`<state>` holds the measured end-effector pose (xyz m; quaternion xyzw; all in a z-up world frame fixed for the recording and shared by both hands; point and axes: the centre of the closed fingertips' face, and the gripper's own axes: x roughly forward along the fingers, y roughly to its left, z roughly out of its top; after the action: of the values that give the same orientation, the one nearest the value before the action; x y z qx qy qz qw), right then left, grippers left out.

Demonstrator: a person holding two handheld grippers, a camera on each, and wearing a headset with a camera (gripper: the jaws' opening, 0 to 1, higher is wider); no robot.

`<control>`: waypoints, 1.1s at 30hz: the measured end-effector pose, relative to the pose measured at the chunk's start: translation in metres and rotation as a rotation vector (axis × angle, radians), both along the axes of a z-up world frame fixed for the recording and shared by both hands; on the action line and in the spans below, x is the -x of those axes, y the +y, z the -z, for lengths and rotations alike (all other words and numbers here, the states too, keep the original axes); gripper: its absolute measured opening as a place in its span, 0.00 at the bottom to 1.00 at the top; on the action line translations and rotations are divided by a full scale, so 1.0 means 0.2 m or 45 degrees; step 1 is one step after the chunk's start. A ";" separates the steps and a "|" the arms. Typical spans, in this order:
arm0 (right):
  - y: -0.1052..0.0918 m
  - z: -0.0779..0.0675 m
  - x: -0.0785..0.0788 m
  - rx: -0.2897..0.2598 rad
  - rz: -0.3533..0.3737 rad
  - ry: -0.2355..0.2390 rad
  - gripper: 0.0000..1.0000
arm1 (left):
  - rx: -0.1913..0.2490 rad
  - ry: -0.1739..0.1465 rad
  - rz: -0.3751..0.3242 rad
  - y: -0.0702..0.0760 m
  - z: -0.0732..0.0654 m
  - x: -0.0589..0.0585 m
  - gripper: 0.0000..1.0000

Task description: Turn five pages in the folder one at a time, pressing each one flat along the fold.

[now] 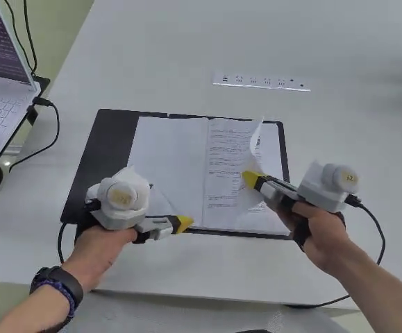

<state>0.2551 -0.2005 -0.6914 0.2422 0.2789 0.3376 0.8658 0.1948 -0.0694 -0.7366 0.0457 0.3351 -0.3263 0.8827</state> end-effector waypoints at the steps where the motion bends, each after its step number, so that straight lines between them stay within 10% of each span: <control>1: 0.01 0.00 0.00 0.002 -0.006 -0.007 0.00 | 0.003 0.002 -0.015 0.02 0.00 0.01 0.71; 14: 0.19 0.00 -0.01 0.000 -0.111 -0.032 0.00 | 0.006 -0.034 -0.149 0.30 -0.06 0.04 0.72; 33: 0.57 -0.06 0.03 -0.059 -0.228 -0.058 0.00 | 0.002 -0.086 -0.224 0.52 -0.15 0.13 0.73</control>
<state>0.2500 -0.0874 -0.6787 0.2286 0.2720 0.4256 0.8323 0.1695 0.0341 -0.7058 0.0264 0.3076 -0.2459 0.9188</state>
